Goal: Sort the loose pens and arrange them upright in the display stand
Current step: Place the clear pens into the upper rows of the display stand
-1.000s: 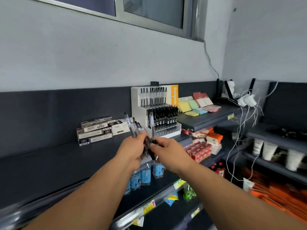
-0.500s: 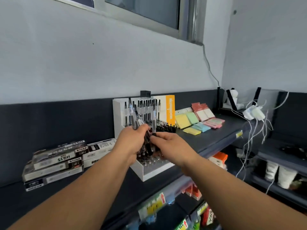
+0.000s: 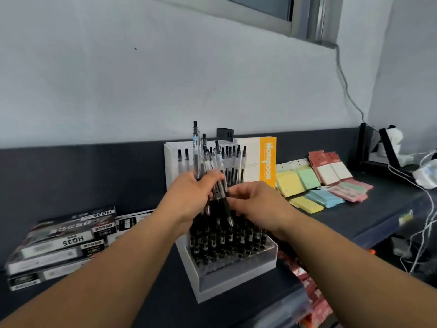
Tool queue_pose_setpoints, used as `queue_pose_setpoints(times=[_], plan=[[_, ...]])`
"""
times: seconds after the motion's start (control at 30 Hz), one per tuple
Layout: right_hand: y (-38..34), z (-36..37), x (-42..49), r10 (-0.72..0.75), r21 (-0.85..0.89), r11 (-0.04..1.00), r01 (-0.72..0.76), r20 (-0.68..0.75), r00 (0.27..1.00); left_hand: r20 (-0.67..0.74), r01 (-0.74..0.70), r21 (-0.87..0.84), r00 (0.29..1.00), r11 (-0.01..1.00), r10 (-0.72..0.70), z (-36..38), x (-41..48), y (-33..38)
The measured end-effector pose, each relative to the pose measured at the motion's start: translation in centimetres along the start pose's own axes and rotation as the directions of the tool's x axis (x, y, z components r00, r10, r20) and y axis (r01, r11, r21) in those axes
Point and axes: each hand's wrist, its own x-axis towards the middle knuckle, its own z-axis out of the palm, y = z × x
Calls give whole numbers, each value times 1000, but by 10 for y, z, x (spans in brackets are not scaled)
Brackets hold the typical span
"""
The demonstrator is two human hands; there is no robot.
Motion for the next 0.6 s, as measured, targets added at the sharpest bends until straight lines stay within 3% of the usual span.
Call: queue_pose_setpoints(times=[0.1, 0.37, 0.6], plan=[[8, -16, 15, -37, -2, 999, 38, 80, 996, 12, -2, -43, 1000, 999, 2, 9, 7, 3], [13, -68, 51, -145, 94, 988, 122, 301, 943, -113, -64, -10, 992, 998, 62, 41, 24, 23], [16, -89, 77, -195, 43, 978, 202, 517, 834, -122, -51, 8, 991, 999, 52, 56, 29, 31]])
